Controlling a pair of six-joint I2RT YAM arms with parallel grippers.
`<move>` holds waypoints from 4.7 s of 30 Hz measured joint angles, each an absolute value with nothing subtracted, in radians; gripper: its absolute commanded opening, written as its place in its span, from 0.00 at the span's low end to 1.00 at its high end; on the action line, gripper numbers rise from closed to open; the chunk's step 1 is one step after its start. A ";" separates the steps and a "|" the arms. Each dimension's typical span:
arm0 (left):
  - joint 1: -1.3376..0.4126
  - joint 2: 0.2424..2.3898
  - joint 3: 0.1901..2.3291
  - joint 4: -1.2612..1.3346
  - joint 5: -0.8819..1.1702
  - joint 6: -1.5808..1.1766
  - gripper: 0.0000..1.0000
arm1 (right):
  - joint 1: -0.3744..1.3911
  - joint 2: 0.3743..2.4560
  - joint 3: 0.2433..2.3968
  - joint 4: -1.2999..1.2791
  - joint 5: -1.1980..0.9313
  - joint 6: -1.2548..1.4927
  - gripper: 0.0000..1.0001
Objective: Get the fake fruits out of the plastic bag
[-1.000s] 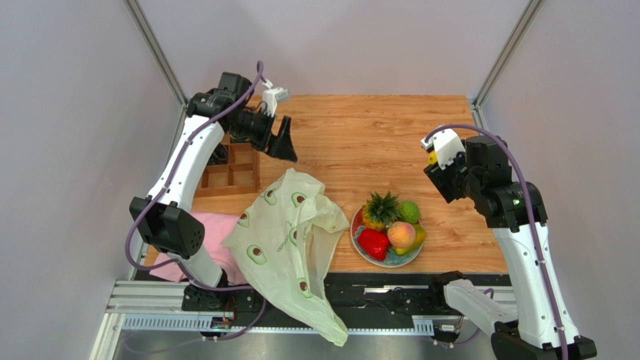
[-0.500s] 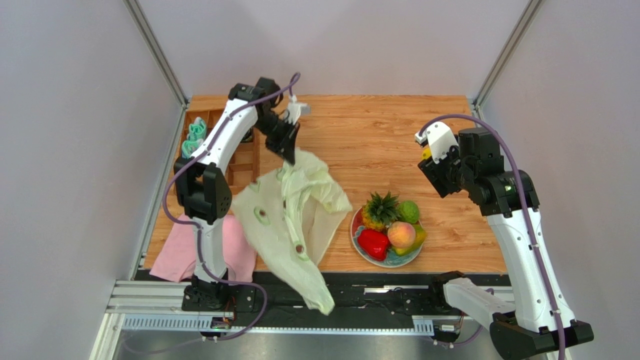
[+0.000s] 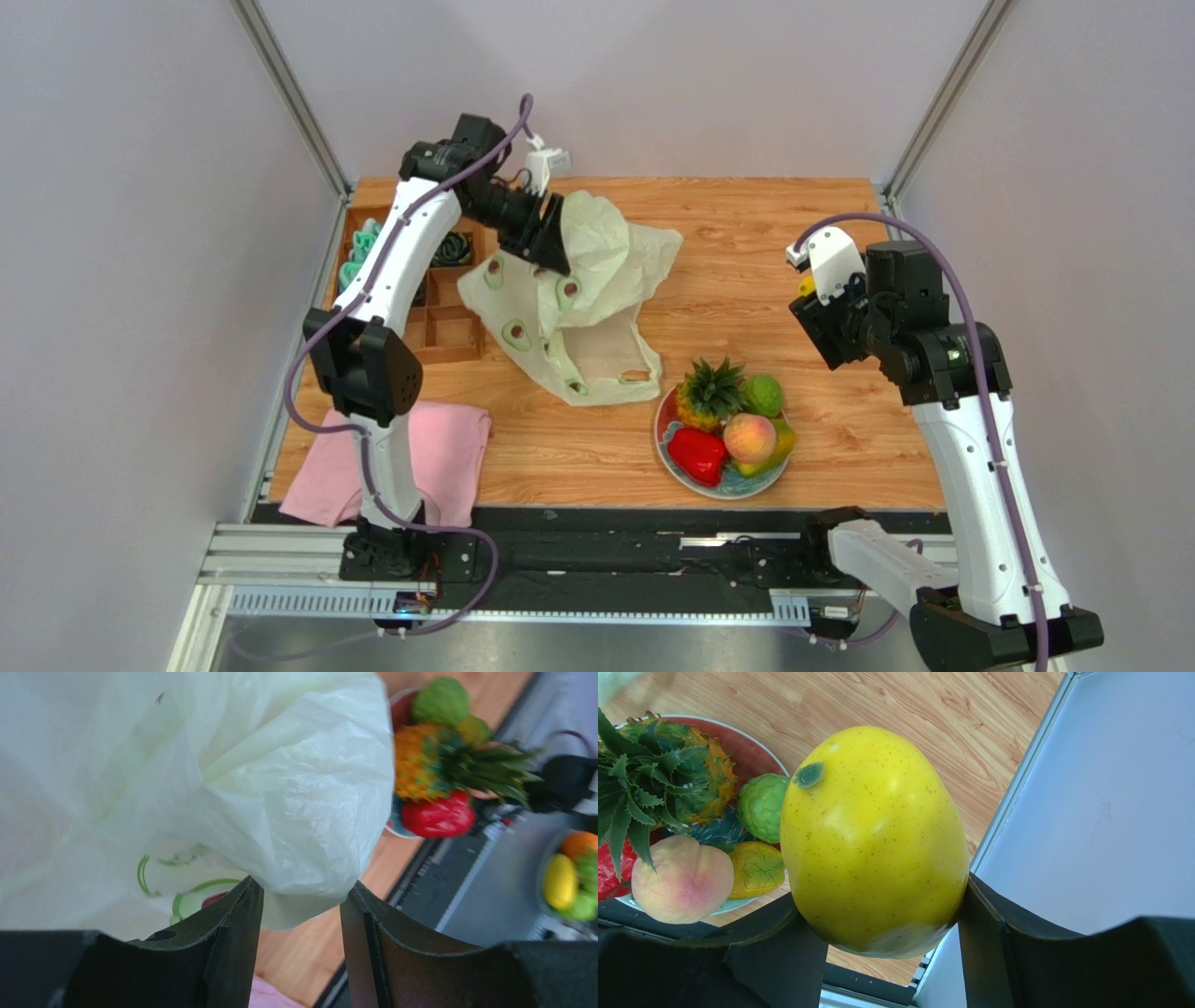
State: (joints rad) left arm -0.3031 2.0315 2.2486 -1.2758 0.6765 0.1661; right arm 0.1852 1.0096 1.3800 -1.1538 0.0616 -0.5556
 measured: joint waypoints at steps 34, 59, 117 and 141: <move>-0.432 1.699 1.692 -0.918 1.027 0.042 0.51 | 0.088 0.946 1.249 -1.147 0.038 -0.493 0.02; -0.753 1.801 1.068 -0.431 0.773 -0.335 0.71 | 0.086 1.003 1.238 -1.155 0.020 -0.455 0.02; -0.804 2.014 1.126 0.006 0.719 -0.873 0.37 | 0.086 0.932 1.130 -1.191 -0.054 -0.404 0.01; -0.728 1.897 1.033 -0.084 0.665 -0.849 0.00 | 0.083 0.926 1.126 -1.187 -0.055 -0.406 0.01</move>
State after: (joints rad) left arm -0.7284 1.8969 1.0328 -0.0837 0.6655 -0.8486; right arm 0.0834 0.9257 1.1255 -1.1873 -0.0547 -0.4065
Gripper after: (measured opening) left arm 0.008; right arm 0.604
